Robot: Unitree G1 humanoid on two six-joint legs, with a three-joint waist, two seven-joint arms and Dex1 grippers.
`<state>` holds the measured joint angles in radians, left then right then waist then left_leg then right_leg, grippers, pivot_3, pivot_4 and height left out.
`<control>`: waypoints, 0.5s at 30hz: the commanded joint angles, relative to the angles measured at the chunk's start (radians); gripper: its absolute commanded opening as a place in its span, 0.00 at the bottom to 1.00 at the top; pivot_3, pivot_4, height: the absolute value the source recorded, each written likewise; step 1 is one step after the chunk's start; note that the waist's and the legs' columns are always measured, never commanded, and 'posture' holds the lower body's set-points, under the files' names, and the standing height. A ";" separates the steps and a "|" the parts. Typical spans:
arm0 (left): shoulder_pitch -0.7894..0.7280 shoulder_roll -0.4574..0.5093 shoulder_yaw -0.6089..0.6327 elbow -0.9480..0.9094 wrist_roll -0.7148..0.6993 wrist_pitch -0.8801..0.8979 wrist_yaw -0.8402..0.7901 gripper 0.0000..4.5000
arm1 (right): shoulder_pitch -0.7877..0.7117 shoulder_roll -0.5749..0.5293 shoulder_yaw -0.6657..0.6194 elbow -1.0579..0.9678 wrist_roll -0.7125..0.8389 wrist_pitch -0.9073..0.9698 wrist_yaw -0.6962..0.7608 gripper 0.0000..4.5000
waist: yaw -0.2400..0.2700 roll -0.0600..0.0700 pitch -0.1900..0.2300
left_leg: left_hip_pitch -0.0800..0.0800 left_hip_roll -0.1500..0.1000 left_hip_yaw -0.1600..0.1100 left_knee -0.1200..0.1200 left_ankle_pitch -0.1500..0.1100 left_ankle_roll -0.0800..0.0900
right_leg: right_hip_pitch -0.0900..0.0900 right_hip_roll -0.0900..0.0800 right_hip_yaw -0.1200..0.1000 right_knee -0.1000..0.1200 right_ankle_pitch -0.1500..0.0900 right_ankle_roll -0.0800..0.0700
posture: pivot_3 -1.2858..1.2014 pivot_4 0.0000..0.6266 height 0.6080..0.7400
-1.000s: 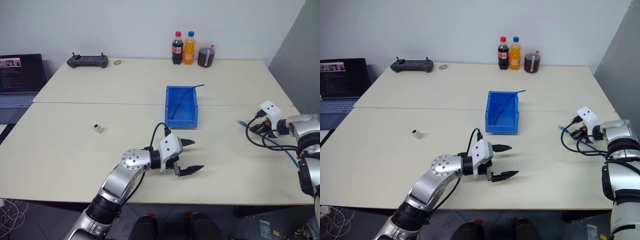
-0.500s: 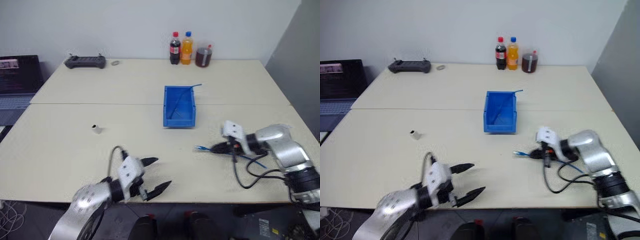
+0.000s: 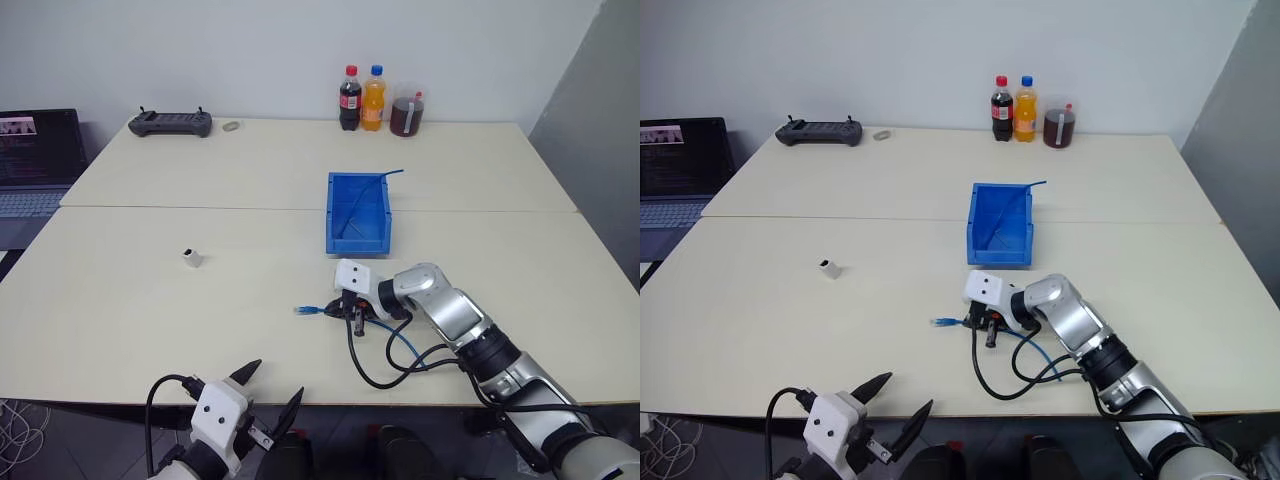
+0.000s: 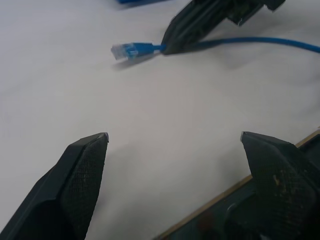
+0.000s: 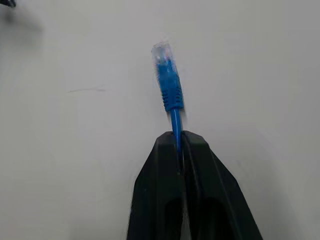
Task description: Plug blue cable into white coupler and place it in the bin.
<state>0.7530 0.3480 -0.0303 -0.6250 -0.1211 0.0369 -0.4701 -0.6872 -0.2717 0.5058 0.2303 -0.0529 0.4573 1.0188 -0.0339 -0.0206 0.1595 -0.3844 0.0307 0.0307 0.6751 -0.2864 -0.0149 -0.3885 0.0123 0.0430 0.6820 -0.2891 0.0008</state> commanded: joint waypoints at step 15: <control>-0.307 0.208 0.140 0.171 -0.116 -0.017 -0.165 1.00 | 0.136 -0.206 -0.237 -0.453 0.343 0.368 0.159 0.90 | 0.015 0.002 0.003 | -0.004 -0.001 -0.006 0.000 0.000 0.000 | -0.001 0.000 -0.005 0.000 0.000 0.000 | 0.52 0.24 1.00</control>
<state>0.4942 0.5253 0.0910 -0.4596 -0.1985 -0.0049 -0.5821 -0.5624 -0.4466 0.3292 -0.1263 0.2225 0.7848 1.1480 -0.0190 -0.0183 0.1629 -0.3882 0.0300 0.0251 0.6752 -0.2865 -0.0149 -0.3894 0.0122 0.0382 0.6819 -0.2895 0.0012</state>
